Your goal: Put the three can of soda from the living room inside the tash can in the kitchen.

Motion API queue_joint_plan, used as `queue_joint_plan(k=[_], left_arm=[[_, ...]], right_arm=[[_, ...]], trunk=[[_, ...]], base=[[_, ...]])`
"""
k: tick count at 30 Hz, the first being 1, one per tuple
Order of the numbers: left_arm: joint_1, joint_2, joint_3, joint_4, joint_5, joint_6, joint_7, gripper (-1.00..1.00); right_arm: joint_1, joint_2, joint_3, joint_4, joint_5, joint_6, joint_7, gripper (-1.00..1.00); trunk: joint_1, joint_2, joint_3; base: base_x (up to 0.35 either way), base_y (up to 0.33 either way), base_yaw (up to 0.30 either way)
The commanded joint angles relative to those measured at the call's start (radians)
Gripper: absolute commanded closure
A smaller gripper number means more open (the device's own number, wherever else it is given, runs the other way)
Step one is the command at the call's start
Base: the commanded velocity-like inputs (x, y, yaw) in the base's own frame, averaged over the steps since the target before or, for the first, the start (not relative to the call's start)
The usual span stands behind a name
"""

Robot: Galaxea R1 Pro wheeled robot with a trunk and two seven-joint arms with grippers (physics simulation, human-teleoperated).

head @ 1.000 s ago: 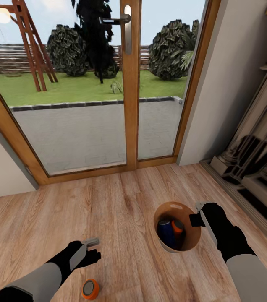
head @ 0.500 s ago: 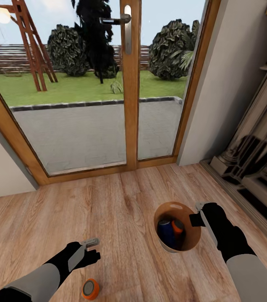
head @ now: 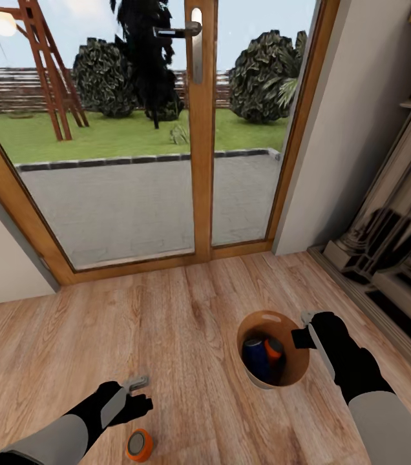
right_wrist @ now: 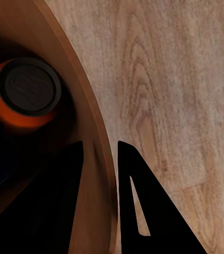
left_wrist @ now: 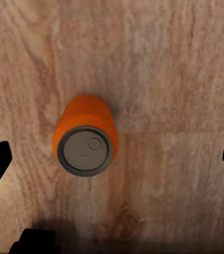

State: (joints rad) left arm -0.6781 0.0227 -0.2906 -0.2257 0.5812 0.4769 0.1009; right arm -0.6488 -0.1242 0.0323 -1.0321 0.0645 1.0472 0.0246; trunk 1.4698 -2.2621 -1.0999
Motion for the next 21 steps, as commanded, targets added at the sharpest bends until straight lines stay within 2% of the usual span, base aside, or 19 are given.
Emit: queue_joint_plan(k=[1, 12, 21], left_arm=[[0.001, 0.001, 0.000, 0.001, 0.000, 0.000, -0.002, -1.00], [0.015, 0.012, 0.001, 0.024, 0.002, -0.055, -0.001, -1.00], [0.015, 0.013, 0.001, 0.026, 0.002, -0.063, -0.006, -1.00]], right_arm=[[0.000, 0.000, 0.000, 0.000, -0.012, 0.000, 0.003, 1.00], [0.000, 0.000, 0.000, -0.001, -0.012, 0.000, 0.004, 1.00], [-0.001, 0.001, 0.000, -0.003, -0.015, 0.000, 0.004, 1.00]], trunk=[[0.000, 0.000, 0.000], [0.000, 0.000, 0.000], [0.000, 0.000, 0.000]], base=[[0.000, 0.000, 0.000], [0.000, 0.000, 0.000], [0.000, 0.000, 0.000]])
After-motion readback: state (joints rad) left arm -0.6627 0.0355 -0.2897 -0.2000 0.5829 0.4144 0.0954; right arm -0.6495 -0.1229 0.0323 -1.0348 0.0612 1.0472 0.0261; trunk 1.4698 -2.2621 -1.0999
